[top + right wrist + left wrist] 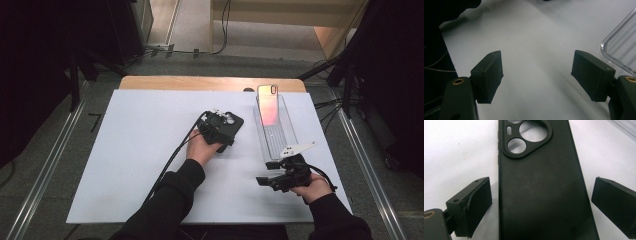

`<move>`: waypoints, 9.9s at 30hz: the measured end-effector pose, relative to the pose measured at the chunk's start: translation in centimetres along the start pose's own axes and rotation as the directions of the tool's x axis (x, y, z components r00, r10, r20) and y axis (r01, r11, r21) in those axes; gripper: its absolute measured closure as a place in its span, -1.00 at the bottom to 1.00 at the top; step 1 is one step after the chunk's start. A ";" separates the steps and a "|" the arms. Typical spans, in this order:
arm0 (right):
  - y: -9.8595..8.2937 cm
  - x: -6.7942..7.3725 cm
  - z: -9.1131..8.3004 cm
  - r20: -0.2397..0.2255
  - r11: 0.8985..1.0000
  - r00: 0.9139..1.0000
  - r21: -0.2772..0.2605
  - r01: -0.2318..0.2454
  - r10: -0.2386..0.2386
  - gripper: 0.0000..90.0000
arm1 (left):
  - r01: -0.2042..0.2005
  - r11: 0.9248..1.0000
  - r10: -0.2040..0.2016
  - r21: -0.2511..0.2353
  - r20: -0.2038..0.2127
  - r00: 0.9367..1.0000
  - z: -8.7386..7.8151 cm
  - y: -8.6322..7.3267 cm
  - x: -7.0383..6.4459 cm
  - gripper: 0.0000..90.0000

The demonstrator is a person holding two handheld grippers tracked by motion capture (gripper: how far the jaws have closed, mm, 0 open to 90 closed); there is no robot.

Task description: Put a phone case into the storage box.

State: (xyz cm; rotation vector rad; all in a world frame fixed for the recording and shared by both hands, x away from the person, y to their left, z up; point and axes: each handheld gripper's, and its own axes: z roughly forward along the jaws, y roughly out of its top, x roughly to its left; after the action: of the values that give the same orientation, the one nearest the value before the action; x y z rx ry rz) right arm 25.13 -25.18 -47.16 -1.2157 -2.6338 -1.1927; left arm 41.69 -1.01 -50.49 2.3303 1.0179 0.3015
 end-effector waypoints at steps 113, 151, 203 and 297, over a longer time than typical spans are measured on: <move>5.5 3.2 0.7 -0.042 0.986 0.997 -0.150 -0.068 0.062 -0.56 | 0.153 0.975 -0.105 -0.161 0.275 0.956 -14.1 -8.2 1.2 -0.63; 11.3 2.8 2.7 -0.065 0.963 0.978 -0.173 -0.206 0.197 -0.51 | 0.156 0.894 -0.119 -0.420 0.113 0.986 -13.1 -12.3 -2.8 -0.63; 13.5 3.4 2.4 -0.239 0.941 0.934 -0.148 -0.305 0.265 0.71 | 0.120 0.902 -0.052 -0.415 0.172 0.984 -14.4 -11.0 -4.3 -0.71; 12.5 4.4 1.7 -0.395 0.945 0.859 -0.148 0.292 -0.327 0.71 | -0.160 0.932 0.323 -0.327 0.544 0.774 -17.7 -5.8 1.4 0.42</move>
State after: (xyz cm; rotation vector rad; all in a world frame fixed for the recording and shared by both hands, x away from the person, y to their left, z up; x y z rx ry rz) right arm 30.70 -16.06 -39.12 -0.4659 -2.5220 -1.4265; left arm 31.83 10.49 -39.57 2.0919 0.3372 -0.1893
